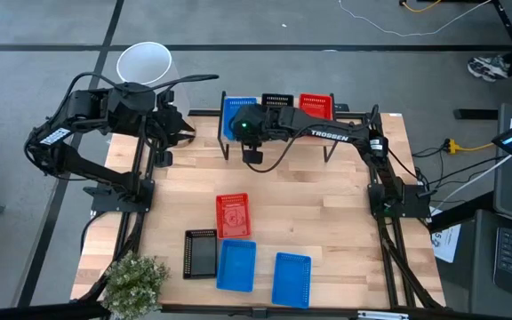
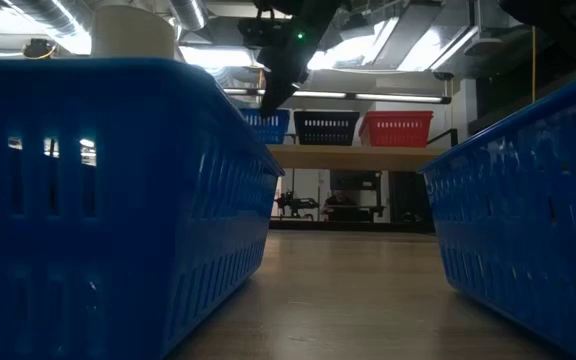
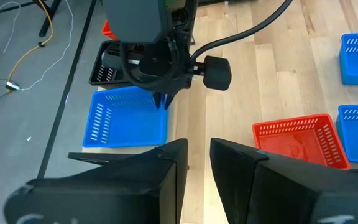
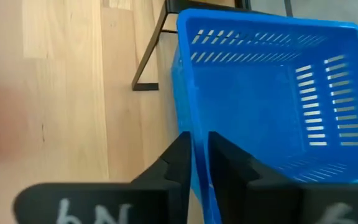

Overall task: Stack baskets on shelf by color
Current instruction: Put the top blue bin on the shelf

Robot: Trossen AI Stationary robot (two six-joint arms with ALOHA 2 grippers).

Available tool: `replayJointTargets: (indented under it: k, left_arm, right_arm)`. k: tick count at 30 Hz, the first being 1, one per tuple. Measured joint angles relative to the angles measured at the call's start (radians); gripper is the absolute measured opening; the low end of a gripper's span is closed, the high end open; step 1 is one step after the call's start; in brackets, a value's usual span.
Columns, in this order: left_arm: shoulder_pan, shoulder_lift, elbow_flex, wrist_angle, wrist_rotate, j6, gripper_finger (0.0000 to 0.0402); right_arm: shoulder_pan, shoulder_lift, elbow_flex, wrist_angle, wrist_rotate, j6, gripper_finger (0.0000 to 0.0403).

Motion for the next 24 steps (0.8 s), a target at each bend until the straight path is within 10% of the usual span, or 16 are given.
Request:
replayJointTargets:
  k: [24]
  left_arm:
    - [0.000,0.000,0.000,-0.006,0.000,-0.024,0.0063]
  right_arm:
    - [-0.001,0.000,0.010,0.065,0.026,0.061,0.0069]
